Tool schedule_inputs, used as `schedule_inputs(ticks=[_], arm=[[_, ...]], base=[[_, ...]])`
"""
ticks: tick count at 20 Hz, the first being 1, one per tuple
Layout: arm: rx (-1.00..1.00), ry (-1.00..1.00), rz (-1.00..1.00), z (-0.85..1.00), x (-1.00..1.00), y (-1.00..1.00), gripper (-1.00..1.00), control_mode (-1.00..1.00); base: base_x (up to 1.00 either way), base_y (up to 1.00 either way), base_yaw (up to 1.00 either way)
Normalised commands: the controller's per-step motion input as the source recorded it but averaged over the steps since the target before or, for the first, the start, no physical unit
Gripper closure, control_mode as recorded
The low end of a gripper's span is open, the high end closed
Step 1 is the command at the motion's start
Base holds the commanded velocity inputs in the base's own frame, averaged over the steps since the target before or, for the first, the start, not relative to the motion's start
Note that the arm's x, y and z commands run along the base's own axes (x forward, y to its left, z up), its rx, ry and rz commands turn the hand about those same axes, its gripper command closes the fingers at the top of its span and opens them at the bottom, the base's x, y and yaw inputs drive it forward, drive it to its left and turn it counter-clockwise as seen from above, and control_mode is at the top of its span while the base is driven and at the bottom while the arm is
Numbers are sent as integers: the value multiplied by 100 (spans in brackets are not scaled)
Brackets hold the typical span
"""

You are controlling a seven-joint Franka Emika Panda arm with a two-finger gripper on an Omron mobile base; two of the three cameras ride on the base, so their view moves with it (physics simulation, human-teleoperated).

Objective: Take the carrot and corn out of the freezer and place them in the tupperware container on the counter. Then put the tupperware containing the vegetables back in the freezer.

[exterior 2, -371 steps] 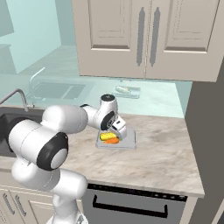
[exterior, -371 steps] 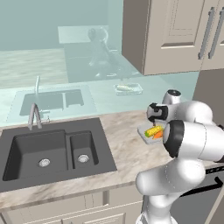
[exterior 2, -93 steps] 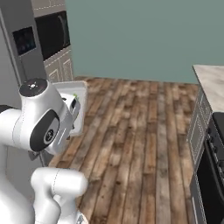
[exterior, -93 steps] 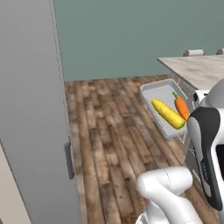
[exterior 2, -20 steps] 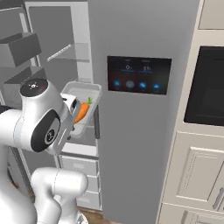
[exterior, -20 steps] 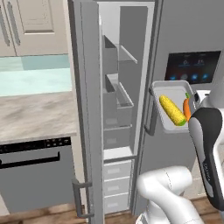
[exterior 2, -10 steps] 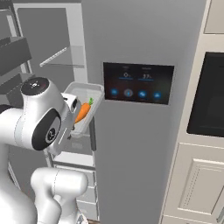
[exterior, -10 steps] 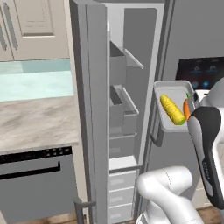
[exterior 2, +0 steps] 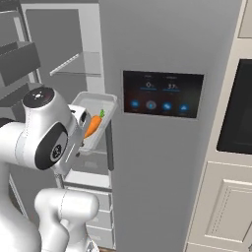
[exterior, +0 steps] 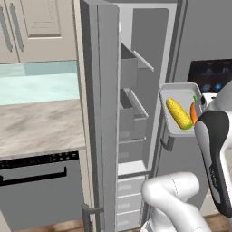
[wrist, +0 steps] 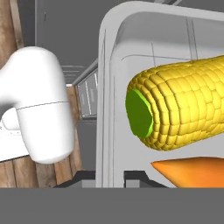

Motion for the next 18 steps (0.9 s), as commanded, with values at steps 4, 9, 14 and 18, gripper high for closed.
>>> schedule_inputs(ticks=[4,9,14,18], arm=[[0,0,0,0,0,0,100,100],[0,0,0,0,0,0,100,100],[0,-1,0,-5,2,5,100,-100],[-4,-3,10,-1,-33,11,100,-100]], base=[[17,-3,0],[28,-2,0],[10,0,0],[0,0,0]])
